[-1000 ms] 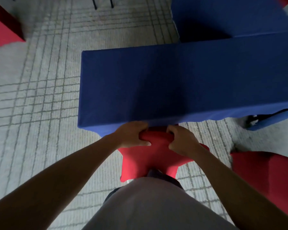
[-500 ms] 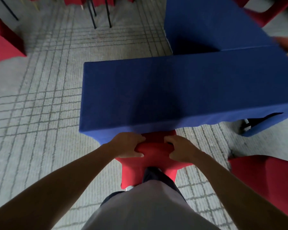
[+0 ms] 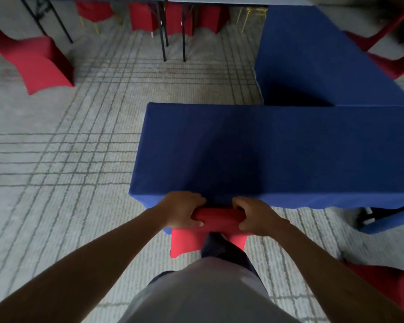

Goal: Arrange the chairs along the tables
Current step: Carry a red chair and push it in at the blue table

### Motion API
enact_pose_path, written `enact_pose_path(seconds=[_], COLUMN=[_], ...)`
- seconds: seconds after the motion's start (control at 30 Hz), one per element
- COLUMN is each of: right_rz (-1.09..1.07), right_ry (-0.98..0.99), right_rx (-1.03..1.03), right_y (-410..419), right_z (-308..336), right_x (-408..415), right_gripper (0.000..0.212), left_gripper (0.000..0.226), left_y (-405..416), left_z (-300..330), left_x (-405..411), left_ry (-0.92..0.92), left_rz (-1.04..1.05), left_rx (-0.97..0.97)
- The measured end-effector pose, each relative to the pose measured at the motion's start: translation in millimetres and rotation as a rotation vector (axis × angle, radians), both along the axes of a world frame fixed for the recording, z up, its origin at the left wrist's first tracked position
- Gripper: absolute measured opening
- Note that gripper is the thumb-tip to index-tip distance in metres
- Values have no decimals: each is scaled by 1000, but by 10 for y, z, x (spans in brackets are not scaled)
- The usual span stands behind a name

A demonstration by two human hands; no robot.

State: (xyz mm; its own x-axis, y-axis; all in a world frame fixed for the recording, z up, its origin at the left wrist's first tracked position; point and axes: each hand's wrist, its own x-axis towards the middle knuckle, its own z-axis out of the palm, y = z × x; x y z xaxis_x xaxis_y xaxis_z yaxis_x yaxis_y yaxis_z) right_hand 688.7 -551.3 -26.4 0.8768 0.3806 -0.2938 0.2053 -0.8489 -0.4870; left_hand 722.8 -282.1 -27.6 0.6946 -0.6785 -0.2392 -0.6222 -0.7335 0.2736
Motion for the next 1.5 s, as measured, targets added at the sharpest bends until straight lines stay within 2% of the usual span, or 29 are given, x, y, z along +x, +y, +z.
enact_pose_path(seconds=[0.43, 0.73, 1.0, 1.2, 1.3, 1.5], right_rz=[66, -44, -112, -290, -274, -323], right_ry=[-32, 160, 139, -56, -128, -51], right_rx=[-72, -140, -102, -25, -93, -166], right_y=[149, 252, 193, 128, 130, 171], right_z=[-548, -999, -1093, -1215, -1276, -1258], right_x=[820, 1110, 1049, 704, 539, 223], right_gripper=[38, 29, 32, 39, 45, 57], left_gripper=[40, 45, 50, 54, 54, 58], left_y=[123, 203, 153, 164, 154, 126], left_z=[-542, -910, -1016, -1065, -1076, -1098], left_x=[513, 817, 818, 696, 564, 205], left_ry=[68, 150, 144, 143, 122, 100], left_rz=[129, 201, 214, 328, 372, 428], left_rx=[64, 179, 197, 139, 79, 77])
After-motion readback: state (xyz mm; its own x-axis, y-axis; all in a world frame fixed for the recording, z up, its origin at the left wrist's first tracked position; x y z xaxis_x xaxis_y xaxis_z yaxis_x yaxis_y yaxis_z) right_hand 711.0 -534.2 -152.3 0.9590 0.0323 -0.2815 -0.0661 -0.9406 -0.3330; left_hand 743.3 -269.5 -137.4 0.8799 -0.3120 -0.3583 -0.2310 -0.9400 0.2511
